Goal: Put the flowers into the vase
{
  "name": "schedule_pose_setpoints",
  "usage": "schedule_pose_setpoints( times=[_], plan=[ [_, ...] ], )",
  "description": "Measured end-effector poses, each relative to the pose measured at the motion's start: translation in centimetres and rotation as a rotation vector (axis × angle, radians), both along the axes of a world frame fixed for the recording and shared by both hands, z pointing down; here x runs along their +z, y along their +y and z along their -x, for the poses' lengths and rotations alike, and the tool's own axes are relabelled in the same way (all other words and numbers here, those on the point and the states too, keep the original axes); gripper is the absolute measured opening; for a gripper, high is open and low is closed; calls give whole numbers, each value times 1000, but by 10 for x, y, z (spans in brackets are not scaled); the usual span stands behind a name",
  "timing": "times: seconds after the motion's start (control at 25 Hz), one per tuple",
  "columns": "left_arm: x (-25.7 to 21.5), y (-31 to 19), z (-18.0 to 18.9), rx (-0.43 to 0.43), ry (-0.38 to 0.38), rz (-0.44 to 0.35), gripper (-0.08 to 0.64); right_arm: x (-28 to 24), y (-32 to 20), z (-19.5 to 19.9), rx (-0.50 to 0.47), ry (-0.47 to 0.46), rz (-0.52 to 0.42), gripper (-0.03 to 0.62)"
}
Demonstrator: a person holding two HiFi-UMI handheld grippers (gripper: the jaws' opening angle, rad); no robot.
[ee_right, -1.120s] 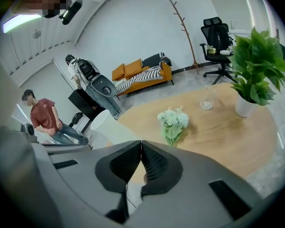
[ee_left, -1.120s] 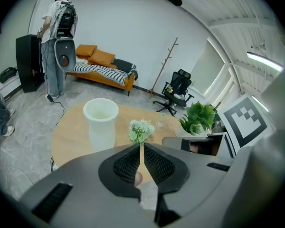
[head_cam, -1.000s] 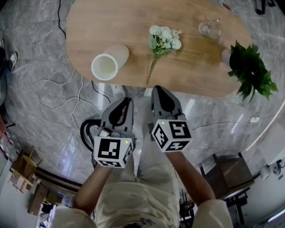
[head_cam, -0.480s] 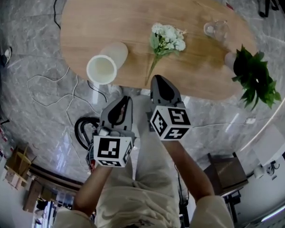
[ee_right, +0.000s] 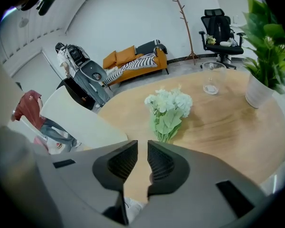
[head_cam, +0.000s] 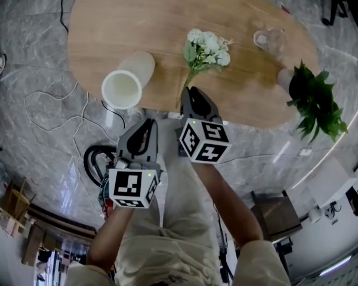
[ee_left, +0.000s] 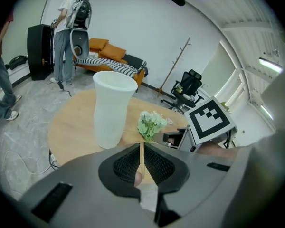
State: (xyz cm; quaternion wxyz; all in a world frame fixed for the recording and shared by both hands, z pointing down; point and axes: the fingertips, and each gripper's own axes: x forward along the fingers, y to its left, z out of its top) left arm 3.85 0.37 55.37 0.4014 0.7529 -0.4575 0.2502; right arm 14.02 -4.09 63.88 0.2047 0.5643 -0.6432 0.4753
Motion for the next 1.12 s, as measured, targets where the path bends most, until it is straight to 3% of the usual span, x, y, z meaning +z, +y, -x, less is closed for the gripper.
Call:
schedule_pose_setpoints(
  times=[0.32,0.64,1.12],
  plan=[
    [13,-3,2,-8,-6,9,34,19,-10,-3,41,29,17,64],
    [13,-6,3,-13,-2,7,34,43,-18,-13,115,92,50,130],
    [19,3,8,-21,-3,25,34,71,-27,-25,175,112,141,135]
  ],
)
